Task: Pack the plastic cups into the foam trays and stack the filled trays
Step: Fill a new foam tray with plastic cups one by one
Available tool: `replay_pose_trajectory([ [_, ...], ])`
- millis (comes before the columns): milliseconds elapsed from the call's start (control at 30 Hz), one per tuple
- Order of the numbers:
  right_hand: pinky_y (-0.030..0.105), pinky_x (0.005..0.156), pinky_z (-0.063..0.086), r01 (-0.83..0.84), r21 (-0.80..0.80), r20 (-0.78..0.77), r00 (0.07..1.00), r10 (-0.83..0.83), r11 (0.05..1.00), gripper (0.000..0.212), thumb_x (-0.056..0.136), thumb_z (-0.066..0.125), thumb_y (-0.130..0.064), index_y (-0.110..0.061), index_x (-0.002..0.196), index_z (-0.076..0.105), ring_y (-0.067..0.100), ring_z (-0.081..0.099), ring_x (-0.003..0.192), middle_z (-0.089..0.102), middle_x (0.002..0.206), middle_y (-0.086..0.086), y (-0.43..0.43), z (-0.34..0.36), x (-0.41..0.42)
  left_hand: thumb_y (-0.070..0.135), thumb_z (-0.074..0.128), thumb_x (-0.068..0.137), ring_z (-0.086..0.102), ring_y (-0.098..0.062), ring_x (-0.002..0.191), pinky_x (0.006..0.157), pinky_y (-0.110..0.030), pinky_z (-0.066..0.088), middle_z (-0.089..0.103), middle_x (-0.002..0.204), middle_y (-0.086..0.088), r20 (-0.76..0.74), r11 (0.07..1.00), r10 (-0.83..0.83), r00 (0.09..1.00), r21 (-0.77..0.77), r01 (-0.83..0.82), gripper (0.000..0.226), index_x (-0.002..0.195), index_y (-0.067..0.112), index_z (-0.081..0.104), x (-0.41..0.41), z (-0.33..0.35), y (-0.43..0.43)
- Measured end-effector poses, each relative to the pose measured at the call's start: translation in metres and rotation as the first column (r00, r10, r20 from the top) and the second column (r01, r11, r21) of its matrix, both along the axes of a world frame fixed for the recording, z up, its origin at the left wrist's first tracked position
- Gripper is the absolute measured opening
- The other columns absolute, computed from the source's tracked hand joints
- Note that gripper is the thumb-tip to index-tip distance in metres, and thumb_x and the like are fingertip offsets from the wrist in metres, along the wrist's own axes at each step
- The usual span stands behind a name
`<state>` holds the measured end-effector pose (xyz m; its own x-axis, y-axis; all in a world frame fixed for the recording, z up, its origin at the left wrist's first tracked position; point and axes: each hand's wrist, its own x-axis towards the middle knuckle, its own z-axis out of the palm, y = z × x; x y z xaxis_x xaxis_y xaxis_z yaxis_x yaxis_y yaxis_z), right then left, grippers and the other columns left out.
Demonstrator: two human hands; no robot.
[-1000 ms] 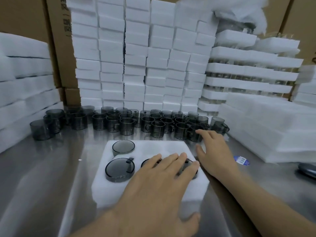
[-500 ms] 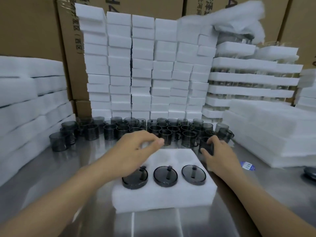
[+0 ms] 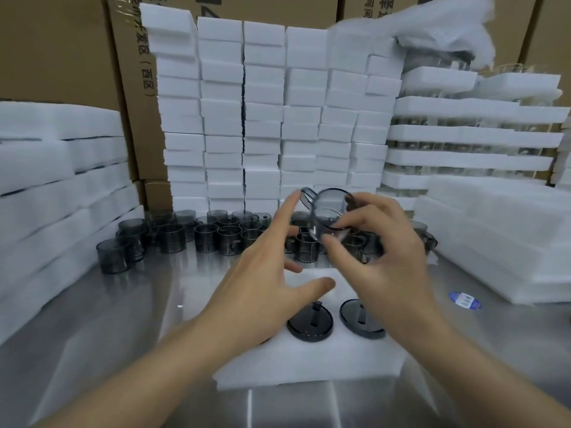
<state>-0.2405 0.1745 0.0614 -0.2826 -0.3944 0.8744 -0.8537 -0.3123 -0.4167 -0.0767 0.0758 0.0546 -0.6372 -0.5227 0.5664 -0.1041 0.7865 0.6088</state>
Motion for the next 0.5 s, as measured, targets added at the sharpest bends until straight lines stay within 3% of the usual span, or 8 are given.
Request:
replay_pose_trajectory([
  [100, 0.022, 0.105, 0.045, -0.054, -0.046, -0.018, 0.998, 0.054, 0.997, 0.016, 0.086, 0.086, -0.016, -0.021, 0.098, 0.076, 0.015, 0.06, 0.127, 0.058, 0.123, -0.004, 0.0, -0.002, 0.023, 0.054, 0.082, 0.082, 0.075, -0.003, 0.093, 0.077, -0.032, 0.055, 0.058, 0.129, 0.038, -0.251, 0.999, 0.006, 0.968, 0.037, 0.003, 0.096, 0.153, 0.07, 0.02, -0.002, -0.002, 0.006],
  [167, 0.021, 0.103, 0.046, -0.059, -0.043, -0.042, 0.997, 0.058, 0.997, 0.018, 0.085, 0.087, -0.012, -0.018, 0.097, 0.076, 0.014, 0.06, 0.124, 0.058, 0.123, 0.0, 0.001, -0.004, 0.025, 0.043, 0.082, 0.085, 0.076, -0.008, 0.088, 0.073, -0.027, 0.051, 0.065, 0.126, 0.027, -0.324, 0.999, 0.025, 0.946, 0.045, -0.011, 0.086, 0.148, 0.065, 0.029, -0.002, -0.002, 0.007],
  [300, 0.022, 0.098, 0.047, -0.074, -0.06, -0.116, 0.991, 0.067, 0.995, 0.043, 0.084, 0.088, -0.009, -0.018, 0.12, 0.066, 0.014, 0.06, 0.117, 0.059, 0.12, -0.003, -0.002, -0.009, 0.02, 0.019, 0.085, 0.084, 0.076, -0.019, 0.079, 0.074, -0.028, 0.05, 0.072, 0.117, 0.013, -0.371, 0.99, 0.025, 0.928, 0.135, 0.027, 0.081, 0.14, 0.057, 0.041, -0.001, -0.003, 0.003],
  [400, 0.024, 0.102, 0.047, -0.098, -0.06, -0.131, 0.987, 0.089, 0.993, 0.064, 0.086, 0.086, -0.012, -0.024, 0.14, 0.055, 0.015, 0.06, 0.122, 0.057, 0.127, -0.011, -0.006, -0.015, 0.018, 0.012, 0.089, 0.082, 0.075, -0.022, 0.074, 0.073, -0.031, 0.054, 0.074, 0.114, 0.011, -0.385, 0.981, 0.029, 0.923, 0.187, 0.048, 0.081, 0.134, 0.054, 0.043, 0.0, -0.003, 0.002],
  [500, 0.023, 0.106, 0.046, -0.097, -0.044, -0.135, 0.987, 0.091, 0.994, 0.071, 0.086, 0.084, -0.016, -0.024, 0.148, 0.051, 0.013, 0.058, 0.127, 0.056, 0.13, -0.012, -0.007, -0.017, 0.017, 0.011, 0.089, 0.08, 0.072, -0.023, 0.069, 0.068, -0.029, 0.055, 0.074, 0.114, 0.013, -0.396, 0.979, 0.035, 0.918, 0.196, 0.047, 0.08, 0.128, 0.053, 0.043, 0.0, -0.005, 0.001],
])
